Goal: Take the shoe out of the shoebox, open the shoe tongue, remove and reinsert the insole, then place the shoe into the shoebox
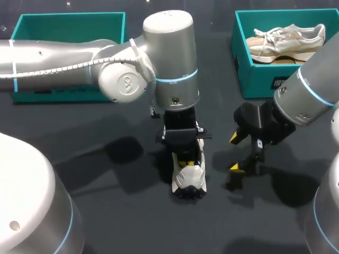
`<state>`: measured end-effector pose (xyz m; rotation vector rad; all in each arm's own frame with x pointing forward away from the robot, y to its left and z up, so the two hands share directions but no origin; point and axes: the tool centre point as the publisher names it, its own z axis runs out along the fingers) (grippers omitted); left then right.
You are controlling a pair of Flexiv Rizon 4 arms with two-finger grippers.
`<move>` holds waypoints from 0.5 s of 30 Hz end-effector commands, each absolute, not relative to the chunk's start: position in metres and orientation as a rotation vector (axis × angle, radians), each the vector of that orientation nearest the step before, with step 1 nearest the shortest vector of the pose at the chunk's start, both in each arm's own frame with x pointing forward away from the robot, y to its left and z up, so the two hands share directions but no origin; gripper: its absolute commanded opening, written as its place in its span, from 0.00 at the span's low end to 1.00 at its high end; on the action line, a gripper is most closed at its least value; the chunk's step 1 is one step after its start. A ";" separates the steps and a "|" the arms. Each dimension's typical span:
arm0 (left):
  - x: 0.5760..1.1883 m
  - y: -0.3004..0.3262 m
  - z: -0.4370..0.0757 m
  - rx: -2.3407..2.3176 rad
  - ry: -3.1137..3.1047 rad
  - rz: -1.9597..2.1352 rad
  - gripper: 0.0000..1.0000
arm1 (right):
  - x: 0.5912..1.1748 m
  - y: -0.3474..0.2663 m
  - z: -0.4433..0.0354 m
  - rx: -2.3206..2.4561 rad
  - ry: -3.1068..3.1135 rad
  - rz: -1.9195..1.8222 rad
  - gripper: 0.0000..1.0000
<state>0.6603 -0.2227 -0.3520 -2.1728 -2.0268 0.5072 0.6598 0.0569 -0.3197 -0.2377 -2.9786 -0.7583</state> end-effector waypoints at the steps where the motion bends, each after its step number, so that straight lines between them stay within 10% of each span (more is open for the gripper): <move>1: 0.665 -0.214 -0.337 -2.189 -2.041 0.587 0.00 | 0.659 0.057 -0.320 -0.240 -2.981 -0.755 1.00; 15: 0.630 -0.235 -0.358 -2.241 -1.934 0.587 0.00 | 0.659 0.057 -0.320 -0.240 -2.981 -0.755 1.00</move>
